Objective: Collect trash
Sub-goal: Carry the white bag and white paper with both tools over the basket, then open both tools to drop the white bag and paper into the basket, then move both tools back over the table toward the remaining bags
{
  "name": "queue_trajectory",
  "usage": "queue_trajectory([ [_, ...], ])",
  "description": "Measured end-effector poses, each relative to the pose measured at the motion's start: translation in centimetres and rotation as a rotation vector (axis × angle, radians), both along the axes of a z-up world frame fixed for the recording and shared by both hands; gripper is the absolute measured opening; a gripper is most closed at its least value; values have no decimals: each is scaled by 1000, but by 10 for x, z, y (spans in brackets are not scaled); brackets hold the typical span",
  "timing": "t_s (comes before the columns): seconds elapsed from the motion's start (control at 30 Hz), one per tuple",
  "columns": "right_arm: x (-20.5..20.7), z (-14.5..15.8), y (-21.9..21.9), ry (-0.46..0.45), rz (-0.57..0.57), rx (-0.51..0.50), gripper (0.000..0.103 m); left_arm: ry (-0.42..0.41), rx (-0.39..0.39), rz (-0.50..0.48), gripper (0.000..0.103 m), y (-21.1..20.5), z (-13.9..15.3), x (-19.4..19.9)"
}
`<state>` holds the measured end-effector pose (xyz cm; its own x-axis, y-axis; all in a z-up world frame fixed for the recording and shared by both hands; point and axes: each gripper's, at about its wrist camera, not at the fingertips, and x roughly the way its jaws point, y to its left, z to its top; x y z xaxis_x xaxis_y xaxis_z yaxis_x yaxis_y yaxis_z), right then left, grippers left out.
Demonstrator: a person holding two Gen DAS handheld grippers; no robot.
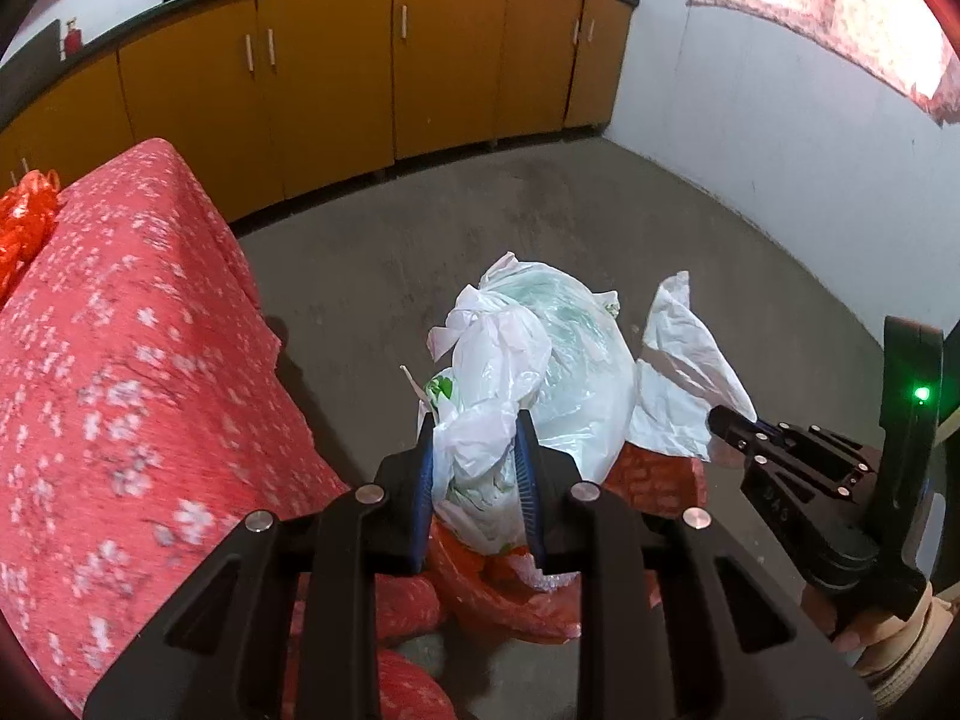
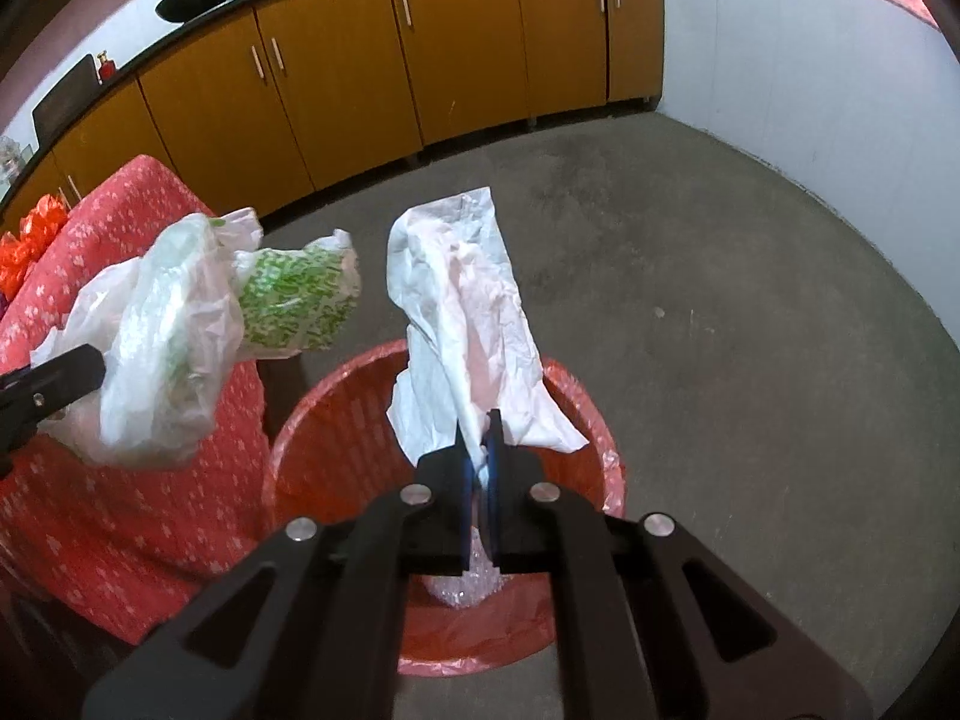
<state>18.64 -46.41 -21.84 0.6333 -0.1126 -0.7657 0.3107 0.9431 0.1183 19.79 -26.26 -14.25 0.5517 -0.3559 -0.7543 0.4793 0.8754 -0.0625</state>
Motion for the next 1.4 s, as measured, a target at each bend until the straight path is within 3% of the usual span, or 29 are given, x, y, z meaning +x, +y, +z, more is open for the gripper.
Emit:
queue_trajectory([
  [0.47,5,-20,-13,21,2,84,11,26,45,-42,28,-25,-22,6],
  [0.67,-3,-18,-16,14,18,85,26,27,28,-38,30,-24,-21,8],
  [0.8,-4,-15,-13,6,29,83,29,28,-1,-22,30,-18,-14,9],
  [1.13,-3,13,-7,-33,37,59,32,-8,-89,47,30,18,24,13],
  [1.4,22,69,30,-112,133,33,33,-101,-116,141,33,87,64,15],
])
